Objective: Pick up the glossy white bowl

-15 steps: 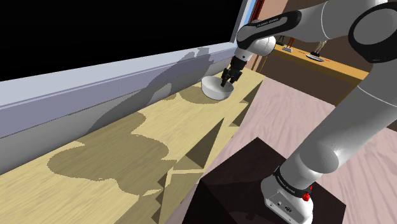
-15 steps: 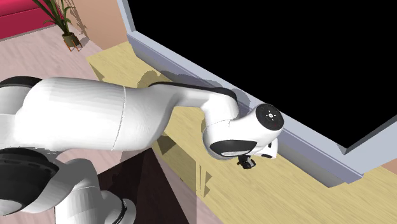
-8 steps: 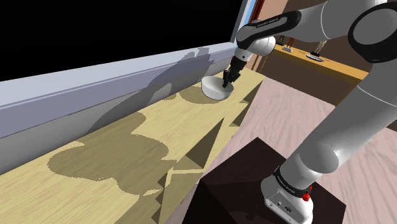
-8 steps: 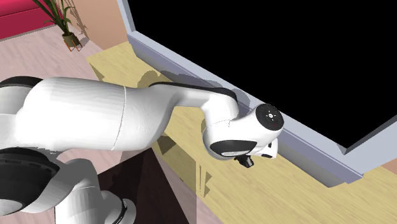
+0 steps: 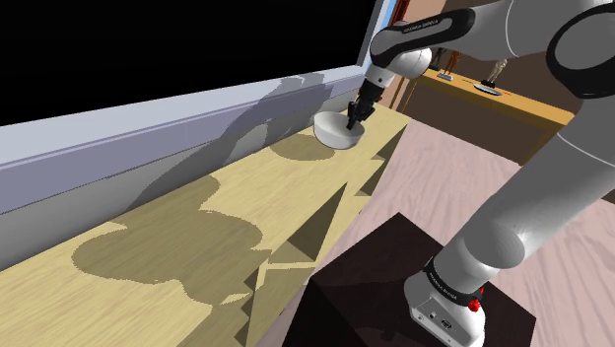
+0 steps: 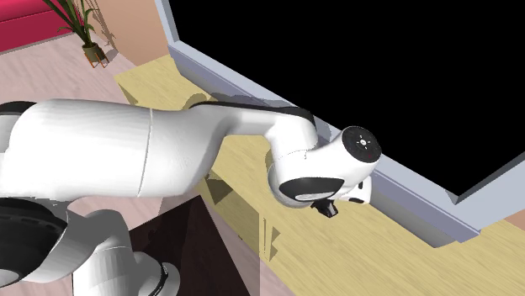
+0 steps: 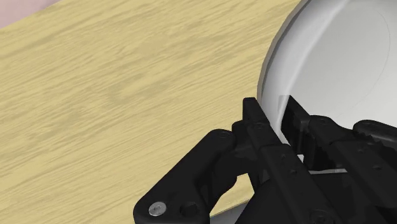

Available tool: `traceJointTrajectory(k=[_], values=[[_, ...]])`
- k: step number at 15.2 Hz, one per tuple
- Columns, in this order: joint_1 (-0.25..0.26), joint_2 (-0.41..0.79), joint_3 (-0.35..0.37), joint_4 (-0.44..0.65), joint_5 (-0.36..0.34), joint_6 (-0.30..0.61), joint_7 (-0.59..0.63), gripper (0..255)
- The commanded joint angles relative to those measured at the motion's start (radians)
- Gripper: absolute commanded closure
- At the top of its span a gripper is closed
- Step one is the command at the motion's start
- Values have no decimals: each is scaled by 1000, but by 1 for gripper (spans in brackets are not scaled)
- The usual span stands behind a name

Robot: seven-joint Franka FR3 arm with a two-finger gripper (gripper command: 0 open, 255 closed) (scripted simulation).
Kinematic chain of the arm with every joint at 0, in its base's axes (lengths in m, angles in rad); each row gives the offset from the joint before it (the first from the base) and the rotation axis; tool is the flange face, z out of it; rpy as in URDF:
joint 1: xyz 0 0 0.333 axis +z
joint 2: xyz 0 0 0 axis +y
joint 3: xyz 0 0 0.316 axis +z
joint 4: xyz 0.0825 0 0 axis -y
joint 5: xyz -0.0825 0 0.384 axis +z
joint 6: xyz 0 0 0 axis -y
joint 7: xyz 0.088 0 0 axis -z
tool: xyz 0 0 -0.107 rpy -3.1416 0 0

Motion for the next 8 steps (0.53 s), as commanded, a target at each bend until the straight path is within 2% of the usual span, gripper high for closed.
traceJointTrajectory(k=[1,8], values=[[-1,-11,-1,17,-6,-27,6,255],[-2,-37,1,84,-22,-116,29,255]])
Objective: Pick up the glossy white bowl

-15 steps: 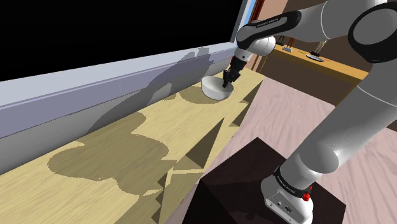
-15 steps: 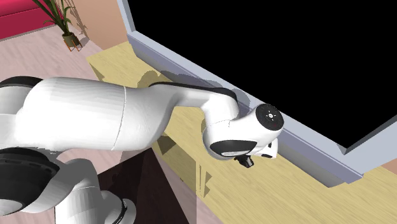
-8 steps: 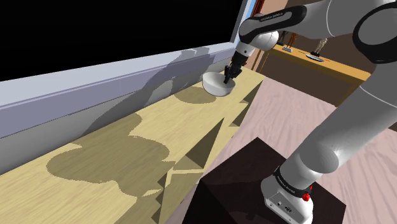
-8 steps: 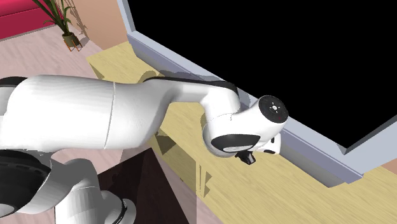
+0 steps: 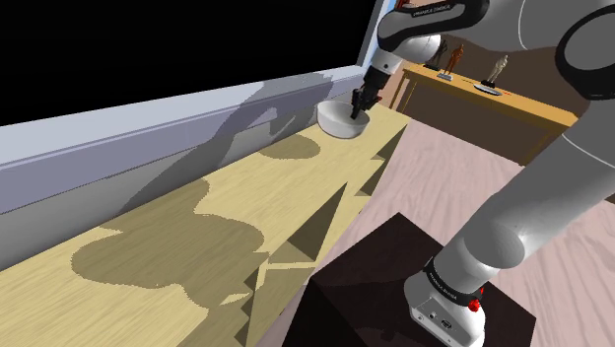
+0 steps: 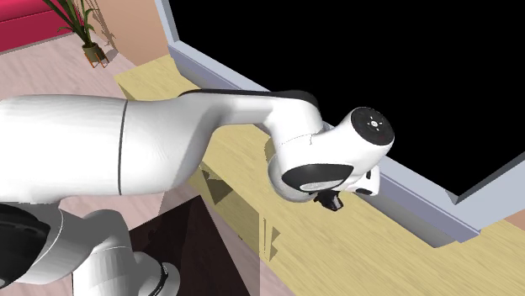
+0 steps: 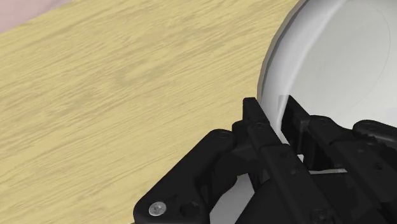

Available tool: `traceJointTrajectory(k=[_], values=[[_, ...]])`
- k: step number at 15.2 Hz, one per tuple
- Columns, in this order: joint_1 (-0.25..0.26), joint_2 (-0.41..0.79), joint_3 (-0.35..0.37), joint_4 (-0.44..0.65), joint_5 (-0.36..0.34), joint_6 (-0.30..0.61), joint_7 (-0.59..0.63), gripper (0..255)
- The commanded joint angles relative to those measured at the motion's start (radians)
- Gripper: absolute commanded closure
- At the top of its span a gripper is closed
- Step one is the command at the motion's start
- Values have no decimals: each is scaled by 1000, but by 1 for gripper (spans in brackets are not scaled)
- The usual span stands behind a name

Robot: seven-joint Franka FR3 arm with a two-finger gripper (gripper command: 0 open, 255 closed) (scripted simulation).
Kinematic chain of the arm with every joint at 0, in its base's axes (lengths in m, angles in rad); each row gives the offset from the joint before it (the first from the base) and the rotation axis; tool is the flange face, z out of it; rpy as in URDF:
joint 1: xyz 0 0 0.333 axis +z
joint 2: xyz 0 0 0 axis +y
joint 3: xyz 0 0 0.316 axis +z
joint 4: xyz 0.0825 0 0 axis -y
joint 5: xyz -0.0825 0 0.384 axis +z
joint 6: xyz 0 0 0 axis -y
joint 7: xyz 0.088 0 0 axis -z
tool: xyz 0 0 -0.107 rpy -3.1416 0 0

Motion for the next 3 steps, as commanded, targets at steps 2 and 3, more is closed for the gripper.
traceJointTrajectory(k=[2,3], values=[[0,-9,1,21,-5,-28,8,255],[0,-8,1,21,-5,-28,8,255]])
